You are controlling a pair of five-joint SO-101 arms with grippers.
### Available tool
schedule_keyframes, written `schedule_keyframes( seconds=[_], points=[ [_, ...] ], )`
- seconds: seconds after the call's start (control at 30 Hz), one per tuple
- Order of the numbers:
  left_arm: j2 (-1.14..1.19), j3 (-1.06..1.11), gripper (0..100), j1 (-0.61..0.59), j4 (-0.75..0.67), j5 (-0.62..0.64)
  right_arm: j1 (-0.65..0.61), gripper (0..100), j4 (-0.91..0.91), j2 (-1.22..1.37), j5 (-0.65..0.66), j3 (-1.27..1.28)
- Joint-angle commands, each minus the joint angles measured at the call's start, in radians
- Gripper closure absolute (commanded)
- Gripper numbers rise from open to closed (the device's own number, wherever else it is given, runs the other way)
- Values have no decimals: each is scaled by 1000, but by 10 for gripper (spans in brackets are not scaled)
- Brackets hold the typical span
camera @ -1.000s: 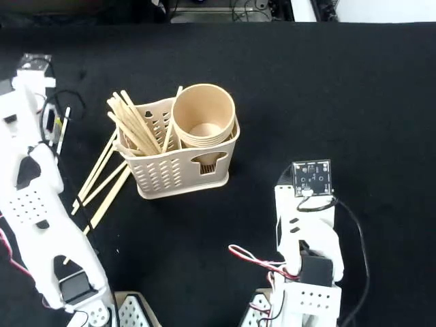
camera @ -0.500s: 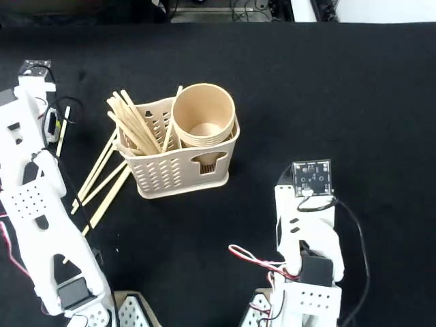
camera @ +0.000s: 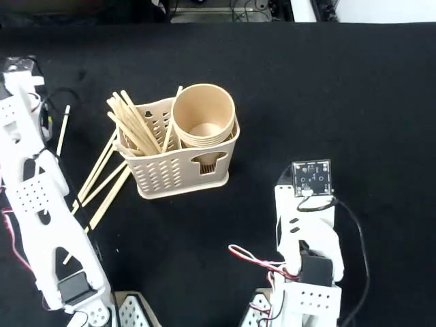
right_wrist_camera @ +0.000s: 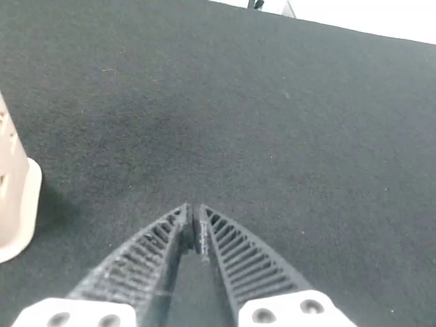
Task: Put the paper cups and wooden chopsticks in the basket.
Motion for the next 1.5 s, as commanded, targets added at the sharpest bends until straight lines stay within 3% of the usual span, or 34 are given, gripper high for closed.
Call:
schedule_keyframes(
  seconds=[0.0,0.2,0.33,0.43,0.73,0.97,1.13,1.37,1.47],
  points=[
    [-239,166,973,-5,12,132,-5,977,-12,-65,2,-4],
    [-717,636,971,53,6,236,-5,977,-12,-65,2,-4],
    [-1034,820,971,119,2,275,-5,977,-12,-65,2,-4],
    [-1250,963,971,166,-77,308,-5,977,-11,-65,2,-4],
    [-1955,1569,971,332,-529,374,-5,977,-11,-65,2,-4],
    [-2575,2087,971,470,-1076,377,-5,977,-11,-65,2,-4],
    [-2759,2330,971,561,-1453,379,-5,977,-11,-65,2,-4],
    [-2765,2305,971,564,-1479,589,-5,977,-11,-65,2,-4],
    [-2762,2336,971,553,-1479,606,-5,977,-11,-65,2,-4]
  ],
)
